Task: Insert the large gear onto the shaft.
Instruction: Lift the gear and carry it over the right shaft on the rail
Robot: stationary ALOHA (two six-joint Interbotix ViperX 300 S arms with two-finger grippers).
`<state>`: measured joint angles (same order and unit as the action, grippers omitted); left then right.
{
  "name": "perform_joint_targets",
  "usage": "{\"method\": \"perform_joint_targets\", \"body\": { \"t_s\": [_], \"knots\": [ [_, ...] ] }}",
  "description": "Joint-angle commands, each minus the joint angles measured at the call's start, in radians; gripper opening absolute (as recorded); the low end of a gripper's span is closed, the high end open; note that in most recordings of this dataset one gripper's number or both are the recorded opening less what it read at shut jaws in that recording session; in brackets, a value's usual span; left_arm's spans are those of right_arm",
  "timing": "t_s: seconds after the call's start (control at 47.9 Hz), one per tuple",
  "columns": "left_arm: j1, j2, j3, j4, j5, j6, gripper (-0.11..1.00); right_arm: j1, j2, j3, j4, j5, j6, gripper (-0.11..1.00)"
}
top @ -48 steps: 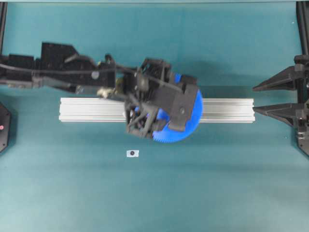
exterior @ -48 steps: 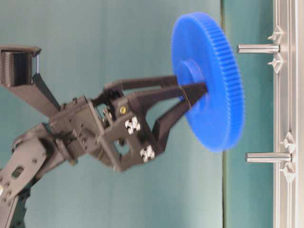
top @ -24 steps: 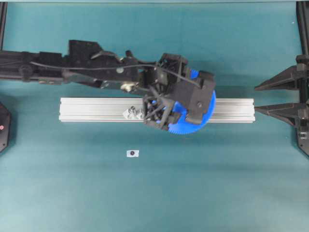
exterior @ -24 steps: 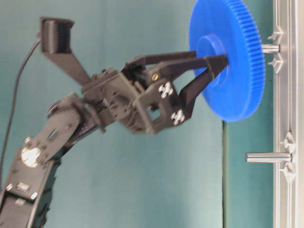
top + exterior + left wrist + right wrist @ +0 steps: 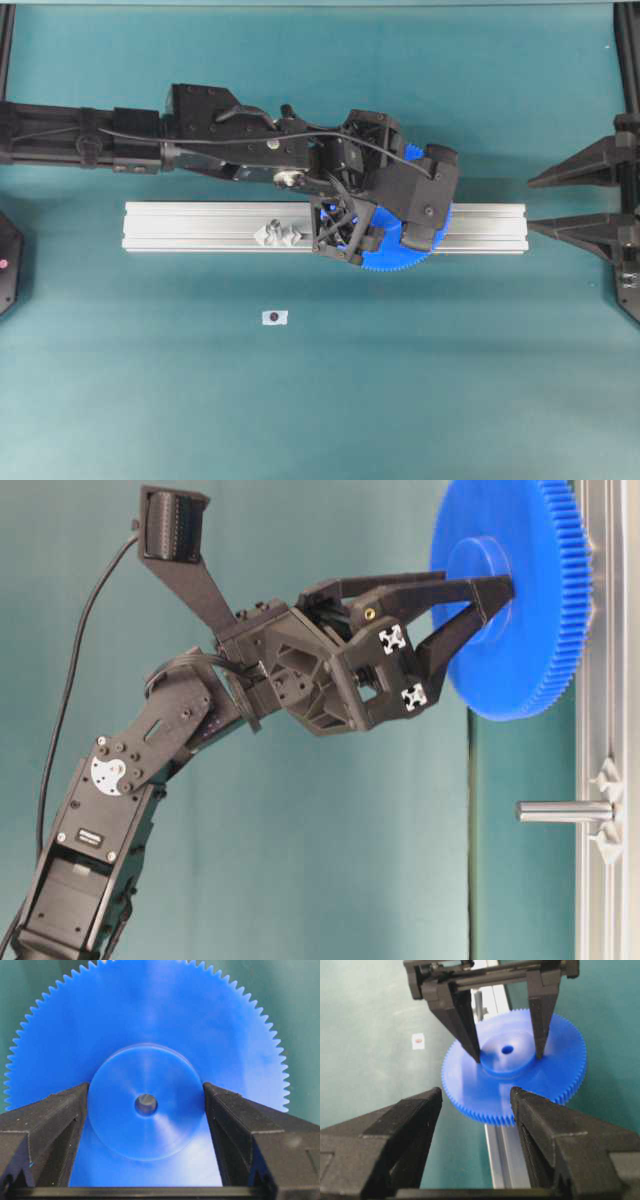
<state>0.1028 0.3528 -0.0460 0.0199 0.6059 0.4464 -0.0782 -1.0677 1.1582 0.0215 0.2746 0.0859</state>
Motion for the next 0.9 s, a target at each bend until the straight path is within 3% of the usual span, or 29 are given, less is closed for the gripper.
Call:
{"method": "perform_joint_targets", "body": {
  "t_s": [0.0,0.877],
  "knots": [
    [0.017,-0.017,-0.035,0.002,-0.011,0.0,0.78,-0.003,0.005,-0.009,0.0,-0.008,0.008,0.67],
    [0.046,0.0,-0.063,0.002,0.035,-0.002,0.78,-0.005,0.003,-0.005,-0.002,-0.011,0.009,0.67]
  ]
}}
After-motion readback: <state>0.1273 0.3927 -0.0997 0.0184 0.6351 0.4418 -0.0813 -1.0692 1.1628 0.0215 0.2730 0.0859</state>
